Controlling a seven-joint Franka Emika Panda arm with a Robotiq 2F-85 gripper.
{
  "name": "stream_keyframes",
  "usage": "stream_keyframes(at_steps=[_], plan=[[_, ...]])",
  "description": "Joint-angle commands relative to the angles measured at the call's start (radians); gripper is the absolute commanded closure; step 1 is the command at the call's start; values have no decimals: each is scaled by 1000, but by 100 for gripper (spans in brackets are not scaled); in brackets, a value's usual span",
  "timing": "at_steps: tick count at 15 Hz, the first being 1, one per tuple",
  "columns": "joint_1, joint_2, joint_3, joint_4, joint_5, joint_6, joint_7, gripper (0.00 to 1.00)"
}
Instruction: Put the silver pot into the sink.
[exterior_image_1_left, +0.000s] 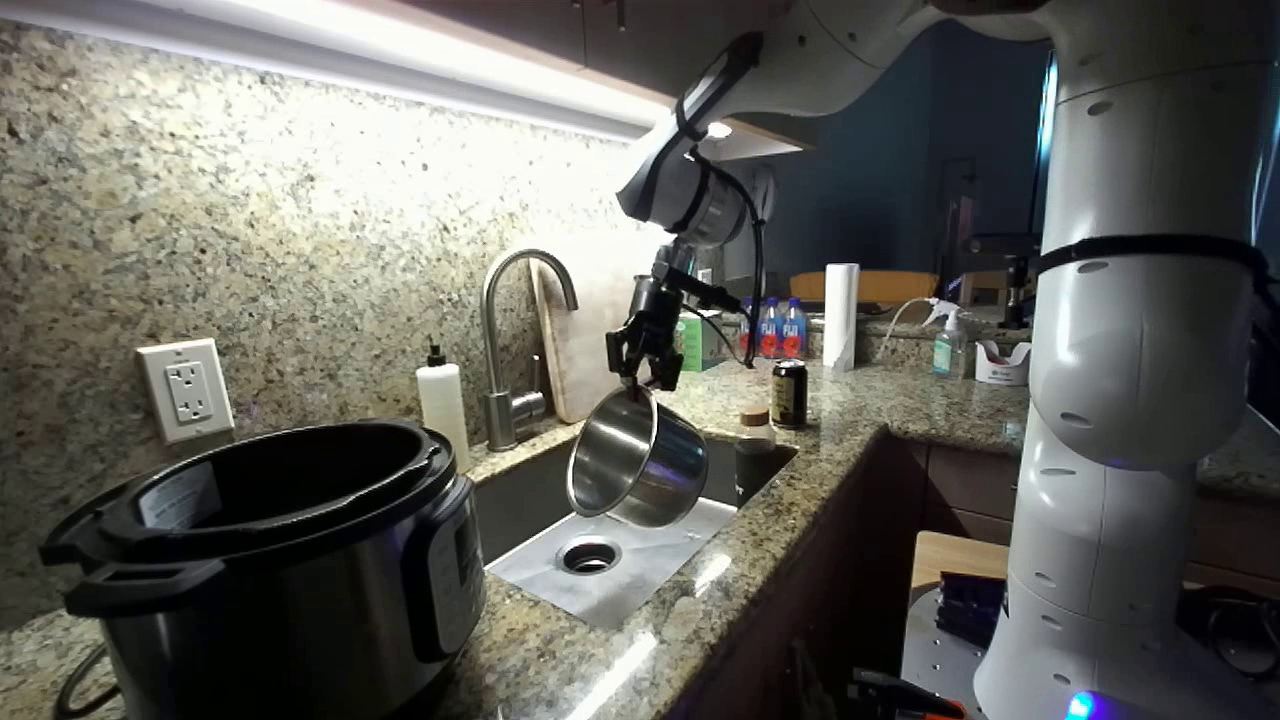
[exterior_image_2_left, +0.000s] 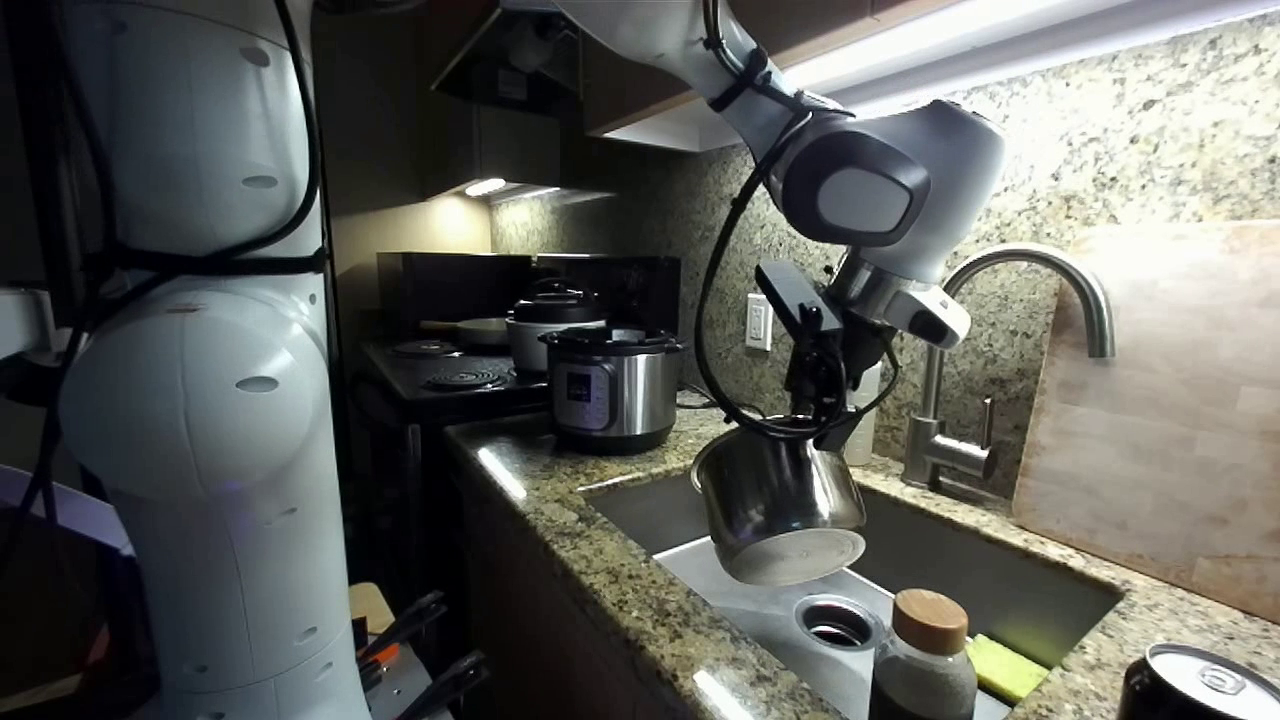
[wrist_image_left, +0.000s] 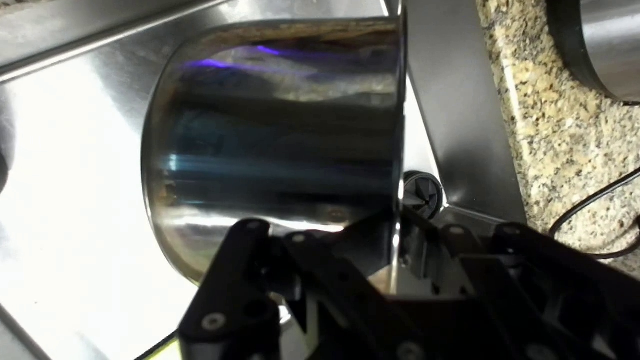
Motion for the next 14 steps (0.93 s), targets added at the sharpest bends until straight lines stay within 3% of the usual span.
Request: stream_keyframes(at_steps=[1, 14], plan=[[-19, 64, 18, 50, 35, 16, 13, 100], [-56, 256, 44, 115, 35, 54, 44, 100]])
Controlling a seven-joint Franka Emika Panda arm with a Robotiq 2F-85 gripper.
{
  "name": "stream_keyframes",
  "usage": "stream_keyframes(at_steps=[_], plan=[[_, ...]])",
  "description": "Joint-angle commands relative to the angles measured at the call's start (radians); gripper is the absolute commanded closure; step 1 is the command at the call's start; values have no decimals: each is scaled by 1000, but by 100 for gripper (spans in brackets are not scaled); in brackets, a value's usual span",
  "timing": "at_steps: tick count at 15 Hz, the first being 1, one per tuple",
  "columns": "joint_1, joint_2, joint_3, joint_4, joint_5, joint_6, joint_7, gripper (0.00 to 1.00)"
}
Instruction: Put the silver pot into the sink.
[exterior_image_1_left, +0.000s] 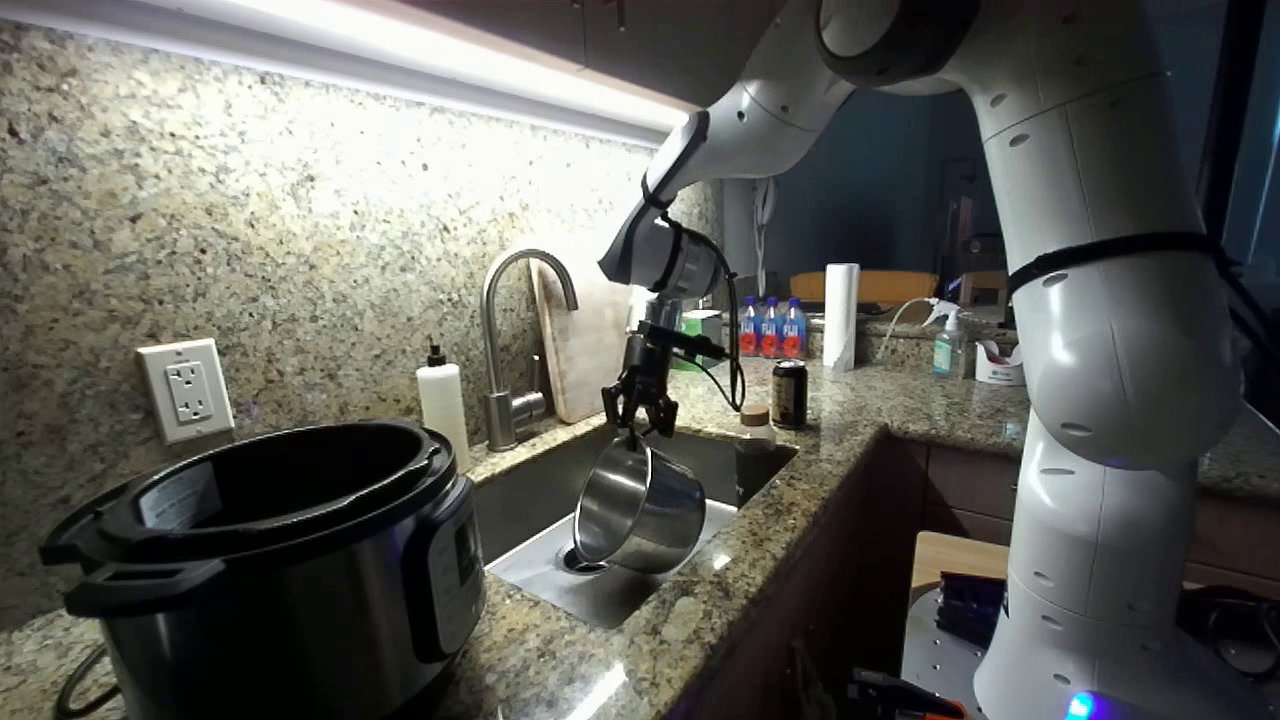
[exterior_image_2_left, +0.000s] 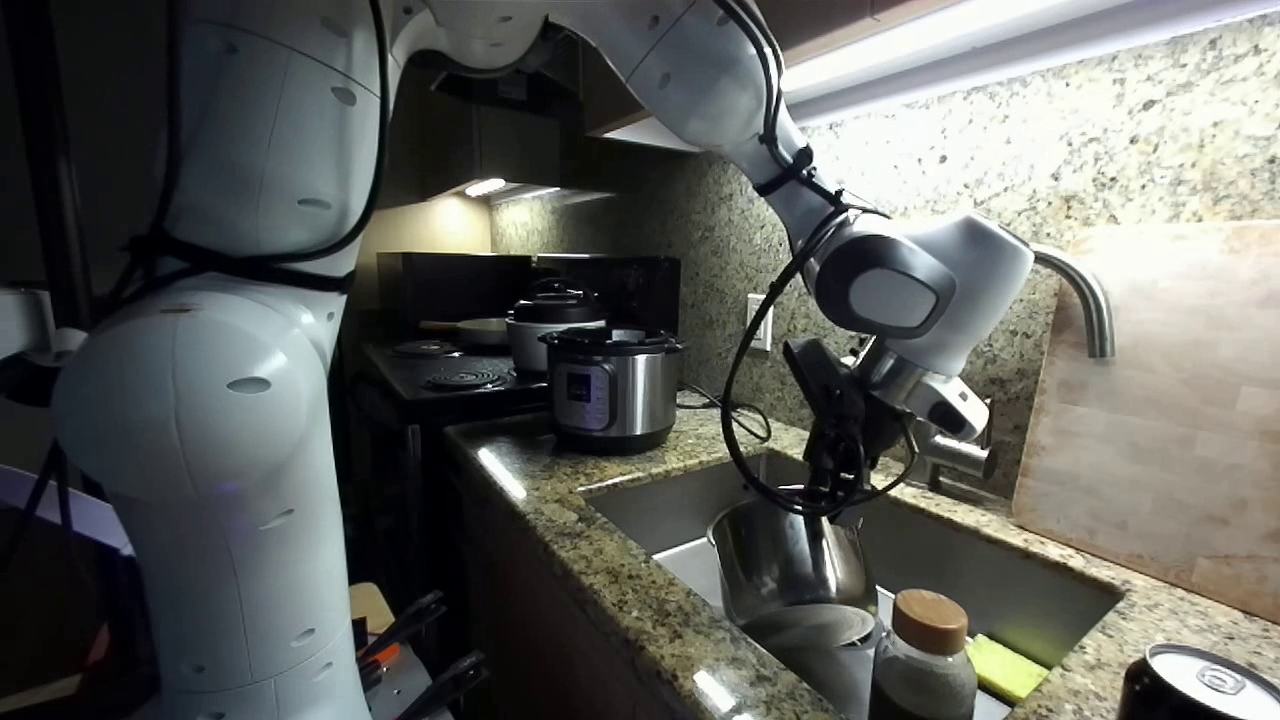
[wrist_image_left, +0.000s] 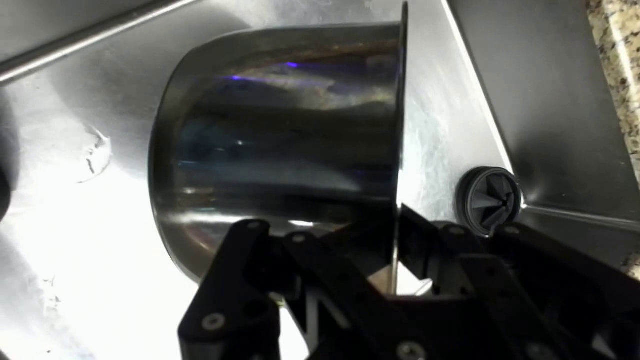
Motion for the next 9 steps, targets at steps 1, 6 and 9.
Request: stream_keyframes(at_steps=[1, 6, 9], plan=[[-32, 26, 24, 23, 8, 8, 33, 100], [-34, 53, 34, 38, -1, 26, 53, 100], [-28, 44, 47, 33, -4, 32, 61, 100]])
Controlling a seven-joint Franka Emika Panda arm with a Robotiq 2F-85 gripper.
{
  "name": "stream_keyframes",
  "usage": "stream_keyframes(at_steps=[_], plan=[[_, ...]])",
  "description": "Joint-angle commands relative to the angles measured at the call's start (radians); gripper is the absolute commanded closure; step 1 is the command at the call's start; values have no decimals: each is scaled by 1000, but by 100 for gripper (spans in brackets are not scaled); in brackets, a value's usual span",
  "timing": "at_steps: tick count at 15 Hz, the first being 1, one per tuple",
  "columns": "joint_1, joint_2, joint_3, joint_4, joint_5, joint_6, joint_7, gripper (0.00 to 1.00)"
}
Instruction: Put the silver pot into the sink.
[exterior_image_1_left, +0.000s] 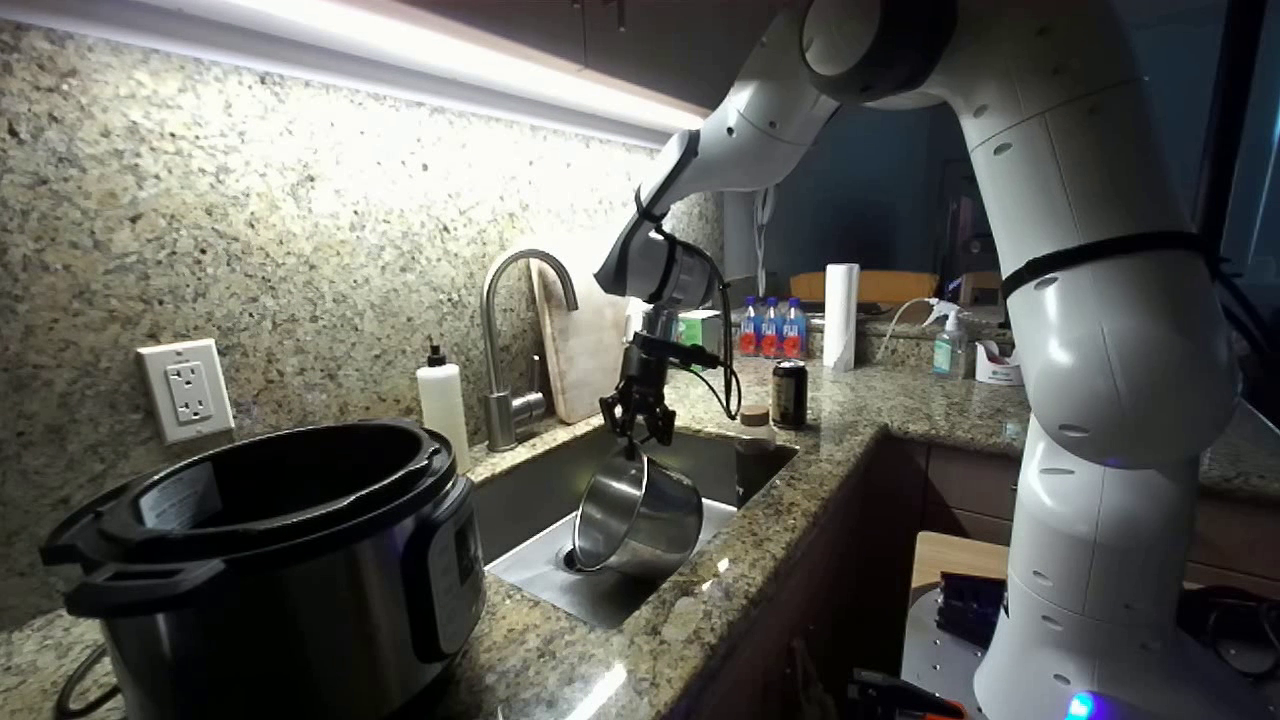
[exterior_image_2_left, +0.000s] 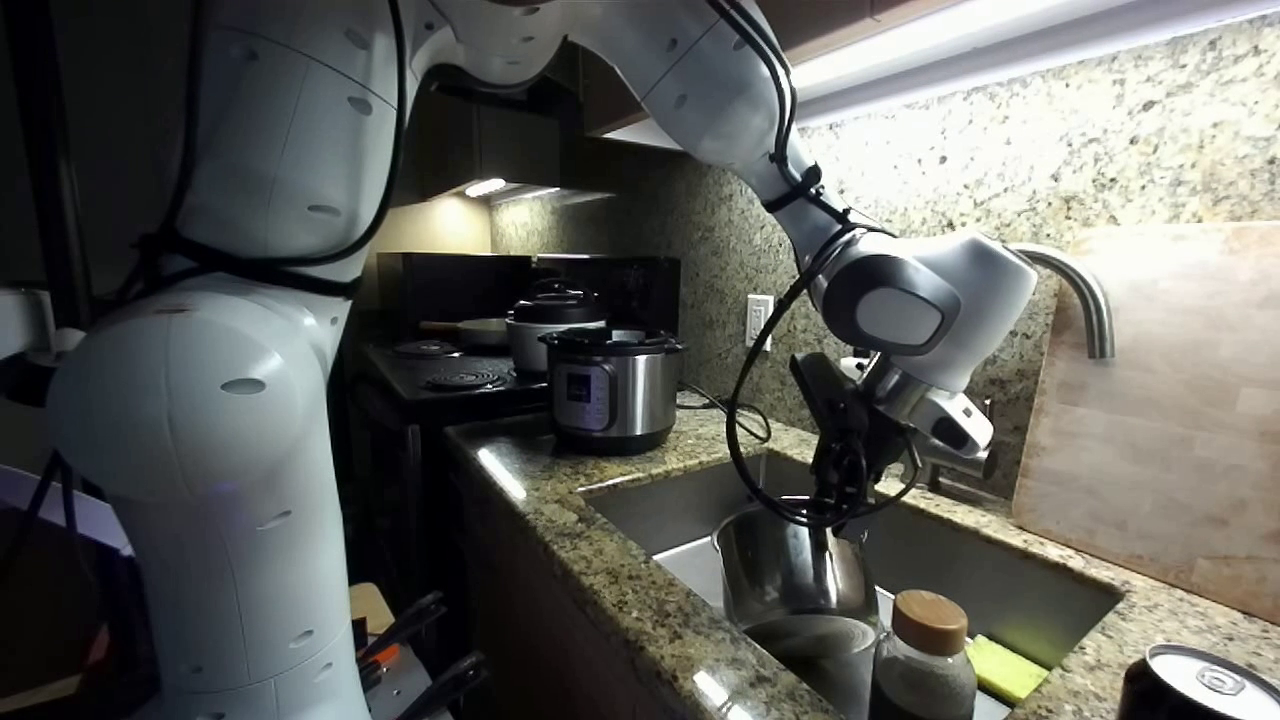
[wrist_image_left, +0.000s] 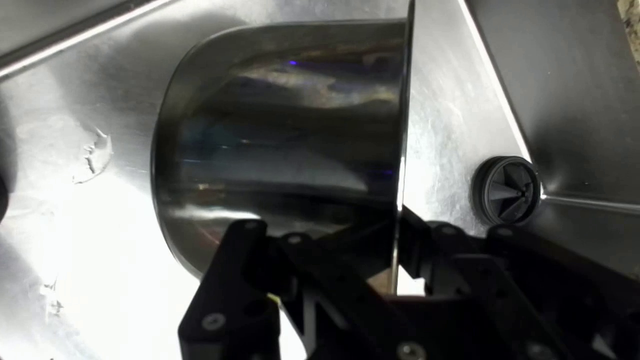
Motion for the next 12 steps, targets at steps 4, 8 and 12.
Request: stream_keyframes(at_steps=[4, 8, 12], plan=[[-21, 7, 27, 15, -3, 22, 32, 100], [-54, 18, 11, 43, 7, 8, 46, 100], [-96, 33, -1, 64, 9, -10, 39, 100]])
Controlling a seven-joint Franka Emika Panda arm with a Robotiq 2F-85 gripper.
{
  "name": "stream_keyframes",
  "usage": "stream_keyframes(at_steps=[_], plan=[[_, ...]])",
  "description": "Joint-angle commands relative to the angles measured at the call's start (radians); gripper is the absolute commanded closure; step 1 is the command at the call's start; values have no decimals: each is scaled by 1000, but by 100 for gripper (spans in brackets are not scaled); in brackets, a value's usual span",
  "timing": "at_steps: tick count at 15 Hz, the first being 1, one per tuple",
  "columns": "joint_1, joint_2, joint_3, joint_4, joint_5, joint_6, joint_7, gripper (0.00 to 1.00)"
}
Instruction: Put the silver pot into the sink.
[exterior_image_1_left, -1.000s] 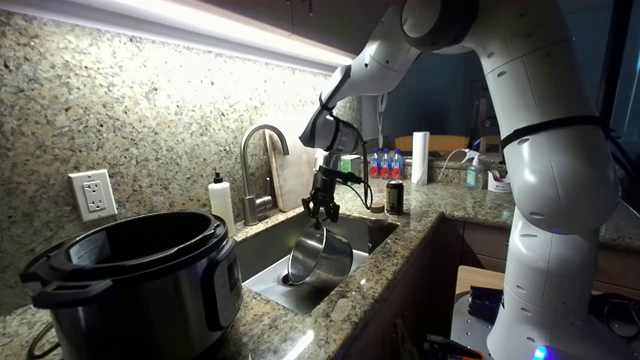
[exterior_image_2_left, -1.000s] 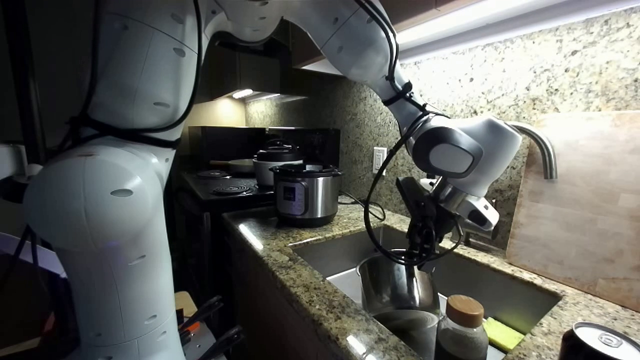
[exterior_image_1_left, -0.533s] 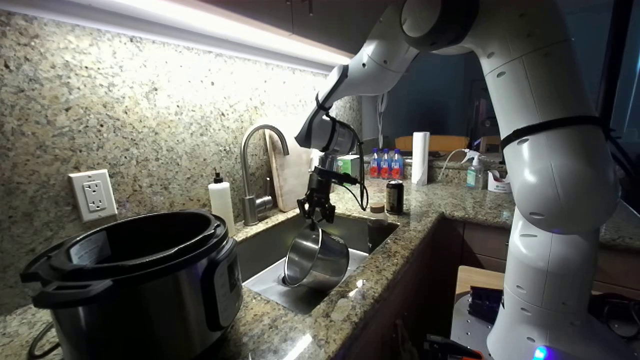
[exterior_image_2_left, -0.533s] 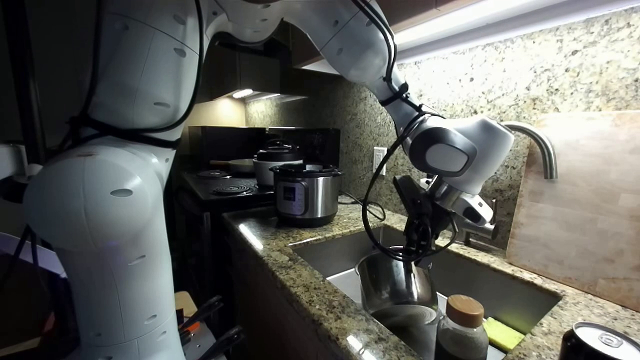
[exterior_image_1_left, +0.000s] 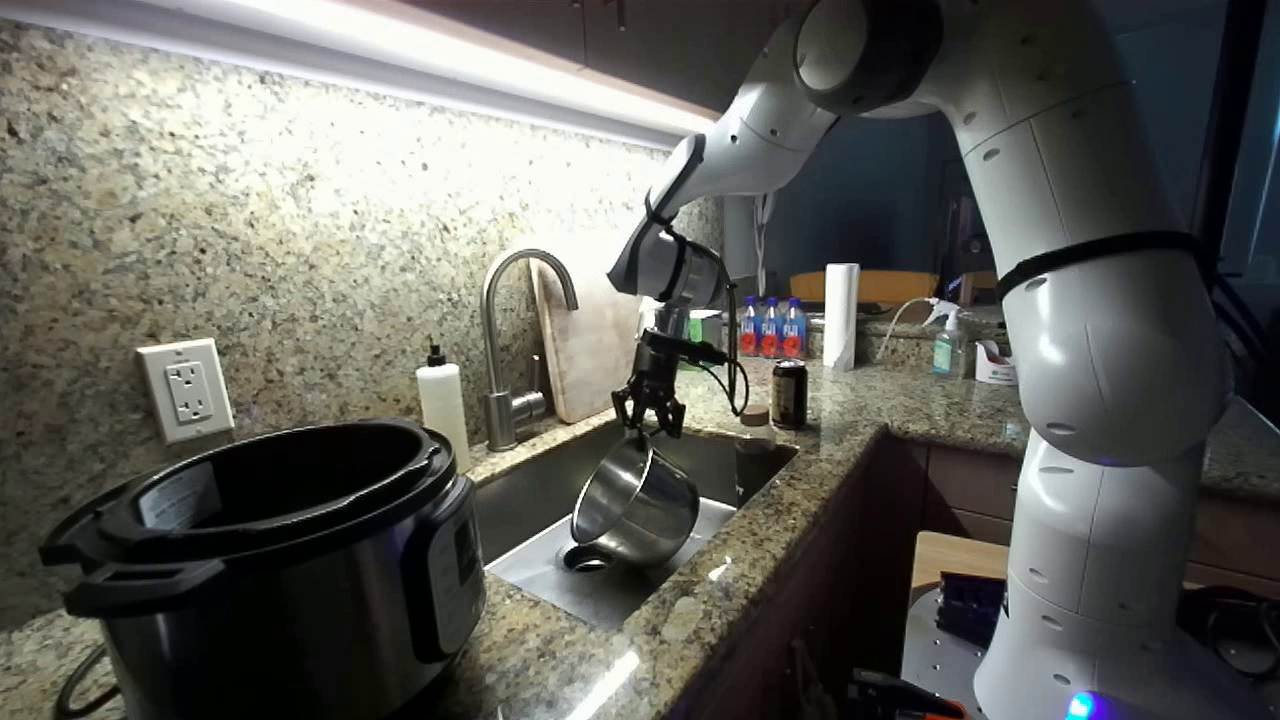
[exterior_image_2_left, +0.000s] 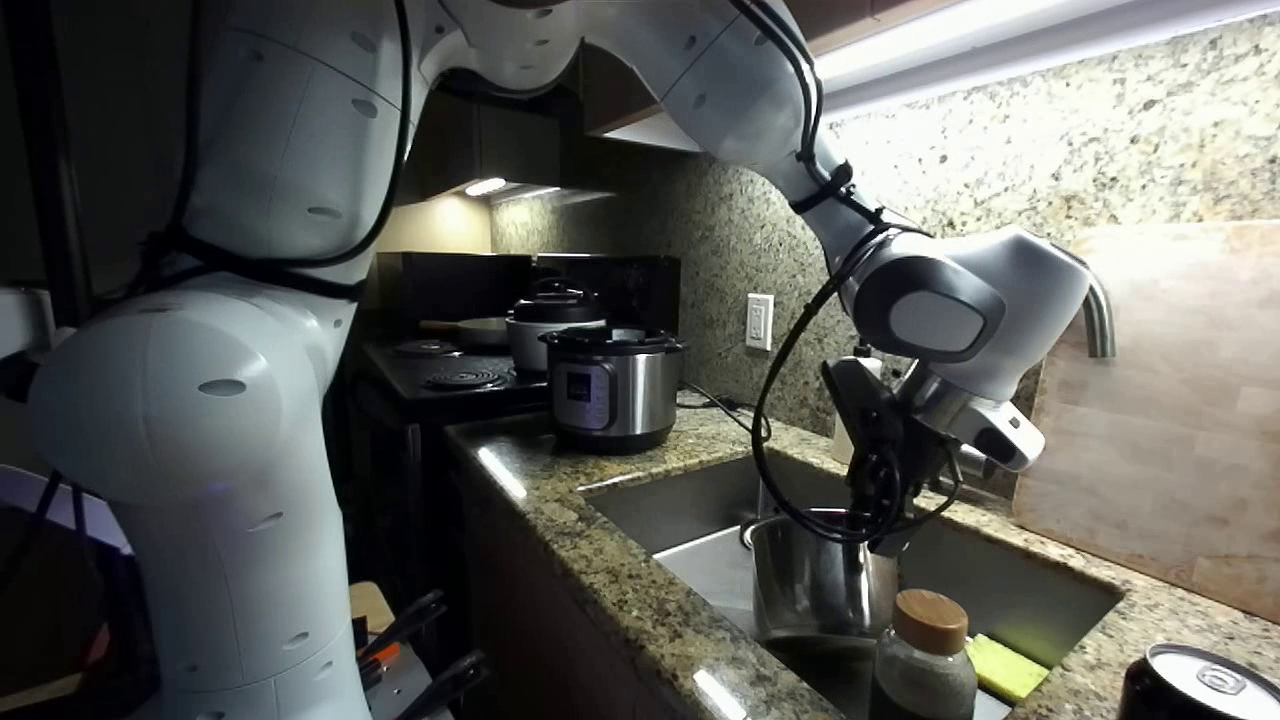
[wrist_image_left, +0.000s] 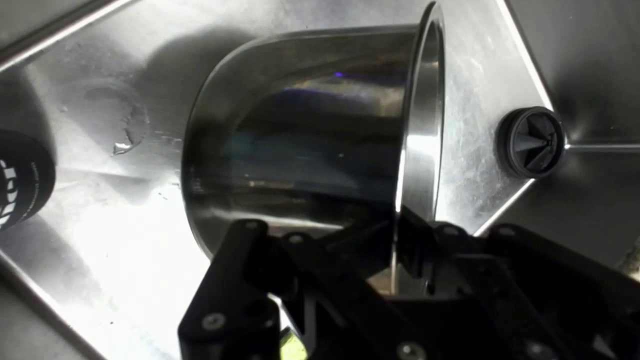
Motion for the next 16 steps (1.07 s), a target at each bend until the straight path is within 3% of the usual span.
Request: stream_keyframes(at_steps=[1, 2, 5, 13, 16], plan=[[-40, 4, 1, 23, 9, -21, 18, 97], [-47, 3, -1, 22, 6, -27, 14, 74], [-59, -2, -3, 18, -1, -36, 12, 65], [-58, -2, -5, 16, -6, -25, 18, 13], [-56, -7, -5, 10, -9, -18, 16, 0]])
